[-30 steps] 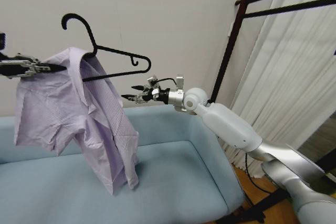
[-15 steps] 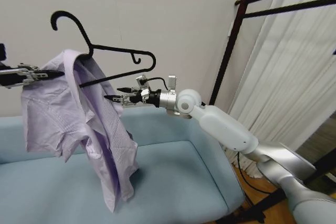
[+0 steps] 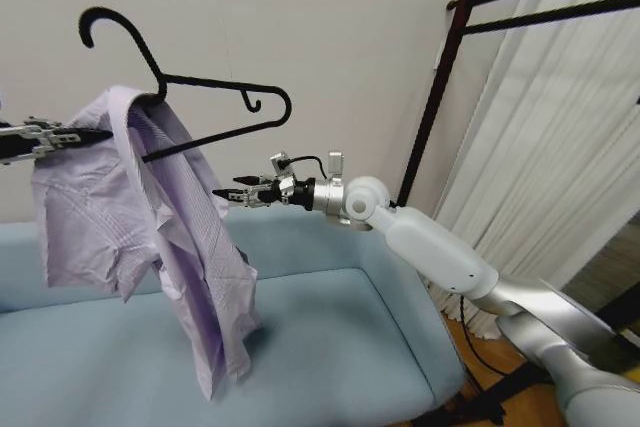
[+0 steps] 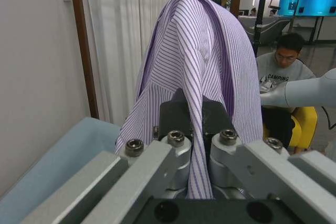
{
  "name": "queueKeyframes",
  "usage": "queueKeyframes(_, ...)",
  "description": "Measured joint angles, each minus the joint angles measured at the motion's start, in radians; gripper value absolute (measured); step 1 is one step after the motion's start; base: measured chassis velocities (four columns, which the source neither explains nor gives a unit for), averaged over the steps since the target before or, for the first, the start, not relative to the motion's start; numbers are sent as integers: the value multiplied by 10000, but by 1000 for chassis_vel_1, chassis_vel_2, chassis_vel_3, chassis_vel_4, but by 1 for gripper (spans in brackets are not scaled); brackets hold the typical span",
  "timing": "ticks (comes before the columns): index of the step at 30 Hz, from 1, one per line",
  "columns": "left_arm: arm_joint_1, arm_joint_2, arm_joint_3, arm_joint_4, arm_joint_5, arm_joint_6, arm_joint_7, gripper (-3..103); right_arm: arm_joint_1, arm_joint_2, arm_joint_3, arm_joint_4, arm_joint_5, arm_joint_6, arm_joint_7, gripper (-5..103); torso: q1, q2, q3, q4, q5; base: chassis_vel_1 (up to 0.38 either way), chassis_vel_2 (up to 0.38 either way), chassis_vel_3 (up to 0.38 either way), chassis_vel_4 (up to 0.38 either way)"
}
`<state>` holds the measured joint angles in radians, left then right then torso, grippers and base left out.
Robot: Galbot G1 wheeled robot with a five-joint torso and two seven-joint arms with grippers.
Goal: Pick up the clothes from the sofa and hang them on the clothes hanger.
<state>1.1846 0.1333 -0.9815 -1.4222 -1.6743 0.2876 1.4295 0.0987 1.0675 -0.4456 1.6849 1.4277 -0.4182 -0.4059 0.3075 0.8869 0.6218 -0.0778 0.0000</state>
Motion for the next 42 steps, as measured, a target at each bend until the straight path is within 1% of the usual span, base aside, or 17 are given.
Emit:
queueKeyframes(3, -18, 20, -3, 21, -41, 1, -14, 2, 0, 45, -48, 21, -7, 8, 8, 100, 0, 0, 0, 0, 0, 0, 0, 0, 0)
queueKeyframes(6, -24, 55, -12, 45, -77, 2, -51, 2, 1, 60, -127, 106, -7, 16, 15, 85, 0, 0, 0, 0, 0, 0, 0, 0, 0)
queueKeyframes(7, -24, 55, -12, 45, -77, 2, -51, 2, 1, 60, -127, 106, -7, 16, 15, 85, 0, 0, 0, 0, 0, 0, 0, 0, 0)
queueKeyframes(9, -25, 70, -17, 52, -104, 4, -116, 2, -2, 28, -184, 201, -6, 31, 16, 74, 0, 0, 0, -1, 0, 0, 0, 0, 0)
queueKeyframes(10, -26, 73, -19, 52, -122, 3, -149, 2, -19, 8, -198, 232, -6, 38, 15, 74, 0, 1, 0, 0, 0, 0, 0, 0, 0)
queueKeyframes(12, -27, 75, -24, 52, -143, 3, -210, 2, -51, -30, -214, 257, -6, 59, 16, 63, 0, 1, 0, 0, 0, 0, 0, 0, 0)
queueKeyframes(15, -27, 71, -26, 43, -151, 2, -273, 2, -73, -65, -217, 275, -7, 84, 16, 52, 0, 0, 0, -1, 1, 0, 0, 0, 0)
queueKeyframes(18, -28, 53, -27, 21, -155, -1, -322, 2, -83, -89, -222, 290, -7, 104, 16, 47, 1, 0, 0, -1, 0, 0, 0, 0, 0)
queueKeyframes(21, -31, 24, -28, -7, -159, -14, -381, 2, -98, -87, -229, 297, -7, 147, 26, 30, 0, 0, 0, -1, 0, 0, 0, 0, 0)
queueKeyframes(24, -44, 14, -28, -7, -161, -20, -398, 2, -101, -77, -238, 311, -18, 170, 37, 25, 0, 0, 0, -1, 0, 0, 0, 0, 0)
queueKeyframes(27, -64, 4, -27, -4, -179, -28, -462, 2, -112, -81, -250, 338, -44, 201, 76, 8, 0, 0, 0, -1, 0, 0, 0, 0, 0)
queueKeyframes(29, -73, -2, -28, -1, -188, -32, -488, 2, -121, -88, -250, 349, -54, 210, 92, 8, 0, 0, 0, -1, 0, 0, 0, 0, 0)
queueKeyframes(30, -84, -18, -28, -2, -198, -36, -539, 2, -145, -105, -246, 362, -66, 215, 146, 3, 0, 0, 0, -1, 0, 0, 0, 0, 0)
queueKeyframes(32, -95, -64, -28, -45, -210, -55, -697, 2, -154, -140, -245, 385, -106, 232, 283, 1, 0, 0, 0, -1, 0, 0, 0, 0, 0)
queueKeyframes(34, -101, -98, -28, -86, -210, -71, -807, 2, -153, -167, -245, 403, -135, 244, 411, 1, 0, 0, 0, -1, 0, 0, 0, 0, 0)
queueKeyframes(38, -187, -255, 7, -296, -24, -87, -1179, 2, 53, -200, -94, 345, -182, 352, 1236, 0, 0, 0, 0, -1, 1, 0, 0, 0, 0)
queueKeyframes(42, -236, -382, 45, -436, 123, -85, -1459, 2, 465, -200, 45, 41, -415, 372, 1411, 0, 0, 0, 0, -1, 0, 0, 0, 0, 0)
